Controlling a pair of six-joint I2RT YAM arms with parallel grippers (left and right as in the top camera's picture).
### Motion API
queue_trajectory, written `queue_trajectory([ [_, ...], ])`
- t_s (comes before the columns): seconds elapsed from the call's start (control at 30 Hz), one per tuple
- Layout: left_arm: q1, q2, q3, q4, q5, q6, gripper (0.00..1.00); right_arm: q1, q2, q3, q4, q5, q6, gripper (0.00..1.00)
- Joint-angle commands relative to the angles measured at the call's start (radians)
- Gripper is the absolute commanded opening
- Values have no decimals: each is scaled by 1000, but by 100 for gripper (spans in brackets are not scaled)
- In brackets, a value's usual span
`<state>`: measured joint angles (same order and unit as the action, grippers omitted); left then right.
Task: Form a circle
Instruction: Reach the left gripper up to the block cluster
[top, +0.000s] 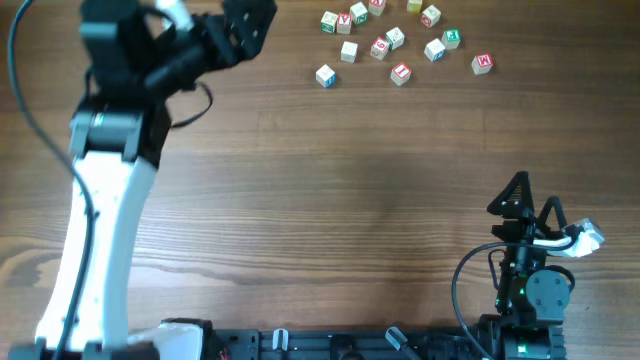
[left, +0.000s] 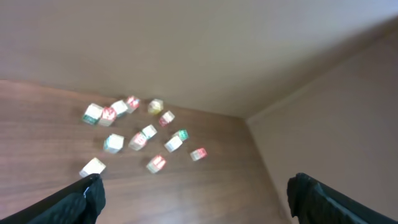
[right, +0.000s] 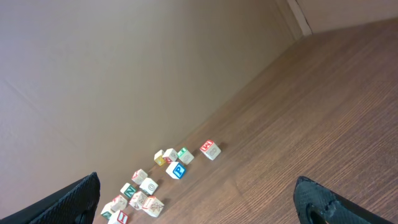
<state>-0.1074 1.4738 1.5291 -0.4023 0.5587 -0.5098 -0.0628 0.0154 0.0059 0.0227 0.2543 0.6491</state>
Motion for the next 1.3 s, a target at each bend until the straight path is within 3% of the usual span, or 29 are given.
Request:
queue_trajectory([
  [0.0, -77, 137, 148, -87, -205, 108, 97, -3, -8, -1, 5, -12, -13, 100],
  [0.23, -241, 356, 283, -109, -576, 243, 99, -3, -8, -1, 5, -12, -13, 100],
  [0.93, -290, 815, 299, 163, -594, 430, 91, -3, -8, -1, 5, -12, -13, 100],
  [1.27, -316, 982, 550, 121, -553, 489, 89, -3, -8, -1, 5, -12, -13, 100],
])
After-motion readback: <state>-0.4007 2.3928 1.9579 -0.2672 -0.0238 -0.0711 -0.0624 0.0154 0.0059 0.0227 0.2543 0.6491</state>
